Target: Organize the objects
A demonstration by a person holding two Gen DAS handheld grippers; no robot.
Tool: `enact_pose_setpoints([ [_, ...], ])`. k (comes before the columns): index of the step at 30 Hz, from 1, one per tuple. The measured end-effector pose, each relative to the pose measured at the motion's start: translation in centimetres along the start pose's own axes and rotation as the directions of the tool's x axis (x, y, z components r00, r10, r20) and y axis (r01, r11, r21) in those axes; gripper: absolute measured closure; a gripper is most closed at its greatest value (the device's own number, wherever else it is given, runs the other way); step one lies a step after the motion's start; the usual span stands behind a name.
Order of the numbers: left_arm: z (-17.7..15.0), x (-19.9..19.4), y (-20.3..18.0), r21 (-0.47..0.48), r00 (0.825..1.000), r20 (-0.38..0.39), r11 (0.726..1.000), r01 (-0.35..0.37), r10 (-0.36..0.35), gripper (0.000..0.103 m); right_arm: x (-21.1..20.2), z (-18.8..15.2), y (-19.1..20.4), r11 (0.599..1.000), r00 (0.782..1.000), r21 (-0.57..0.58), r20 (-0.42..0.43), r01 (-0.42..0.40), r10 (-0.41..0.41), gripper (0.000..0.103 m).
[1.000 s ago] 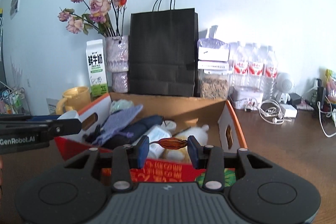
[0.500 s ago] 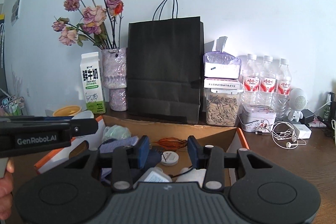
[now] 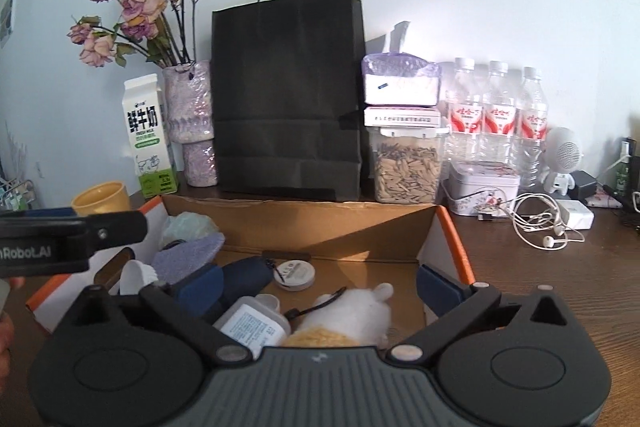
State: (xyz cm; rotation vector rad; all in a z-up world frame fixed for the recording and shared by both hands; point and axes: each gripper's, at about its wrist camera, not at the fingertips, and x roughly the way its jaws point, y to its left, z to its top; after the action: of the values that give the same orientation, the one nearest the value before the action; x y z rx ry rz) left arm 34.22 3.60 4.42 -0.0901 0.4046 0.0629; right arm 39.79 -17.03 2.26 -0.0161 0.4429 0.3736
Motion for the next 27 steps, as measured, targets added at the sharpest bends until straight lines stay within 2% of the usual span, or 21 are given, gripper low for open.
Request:
enact_pose_setpoints([
  [6, -0.9, -4.2, 0.5, 0.012, 0.999, -0.017, 1.0, 0.027, -0.027, 0.0, -4.3, 0.0, 0.4, 1.0, 1.0, -0.026, 0.016, -0.011, 0.012, 0.0],
  [16, -3.8, -12.8, 0.6, 0.006, 0.999, -0.052, 1.0, 0.015, -0.015, 0.0, -13.3, -2.7, 2.3, 0.998, 0.999, -0.042, -0.014, -0.041, 0.041, 0.0],
  [22, -5.9, -15.3, 0.4, 0.007, 0.994, -0.106, 1.0, 0.023, -0.022, 0.0, -16.0, -4.5, 3.1, 0.998, 0.998, -0.032, -0.05, -0.051, 0.05, 0.0],
  [27, -6.4, -16.4, 0.4, 0.004, 0.994, -0.11, 1.0, 0.021, -0.02, 0.0, -17.1, -5.2, 3.4, 0.998, 0.997, -0.026, -0.06, -0.051, 0.049, 0.0],
])
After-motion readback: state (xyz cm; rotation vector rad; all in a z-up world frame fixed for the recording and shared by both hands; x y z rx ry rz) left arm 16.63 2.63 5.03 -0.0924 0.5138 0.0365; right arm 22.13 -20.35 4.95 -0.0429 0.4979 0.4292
